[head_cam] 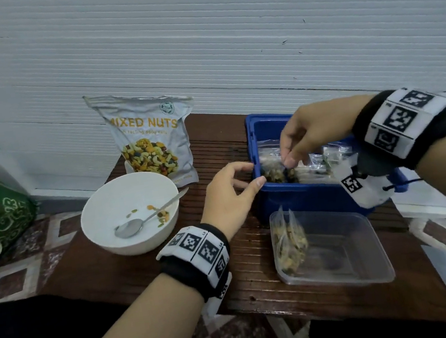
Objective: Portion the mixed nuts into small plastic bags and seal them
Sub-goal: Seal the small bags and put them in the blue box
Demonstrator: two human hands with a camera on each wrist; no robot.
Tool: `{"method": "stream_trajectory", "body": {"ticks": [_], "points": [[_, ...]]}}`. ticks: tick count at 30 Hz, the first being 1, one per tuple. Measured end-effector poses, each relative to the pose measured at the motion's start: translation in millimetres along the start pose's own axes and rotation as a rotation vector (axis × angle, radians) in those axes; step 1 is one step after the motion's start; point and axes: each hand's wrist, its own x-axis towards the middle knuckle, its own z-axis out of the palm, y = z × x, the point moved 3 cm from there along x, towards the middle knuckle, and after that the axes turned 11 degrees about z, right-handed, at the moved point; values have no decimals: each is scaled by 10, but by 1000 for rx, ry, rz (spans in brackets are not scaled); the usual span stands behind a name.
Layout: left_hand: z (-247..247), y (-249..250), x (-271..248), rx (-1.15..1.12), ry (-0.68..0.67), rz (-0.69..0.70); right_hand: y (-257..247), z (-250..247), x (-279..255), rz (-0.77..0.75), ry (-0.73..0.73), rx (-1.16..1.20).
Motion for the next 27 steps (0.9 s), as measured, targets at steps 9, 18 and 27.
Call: {"method": "stream_trajectory", "body": {"ticks": [9, 18, 27], "points": [[232, 84, -546, 175, -420, -301, 126, 776, -359, 66, -47, -34], [209, 247, -602, 289, -480, -194, 315, 1094, -416, 59, 165, 236], [15, 478, -381, 215, -376, -20, 346, 1087, -489, -84, 307, 539]]}}
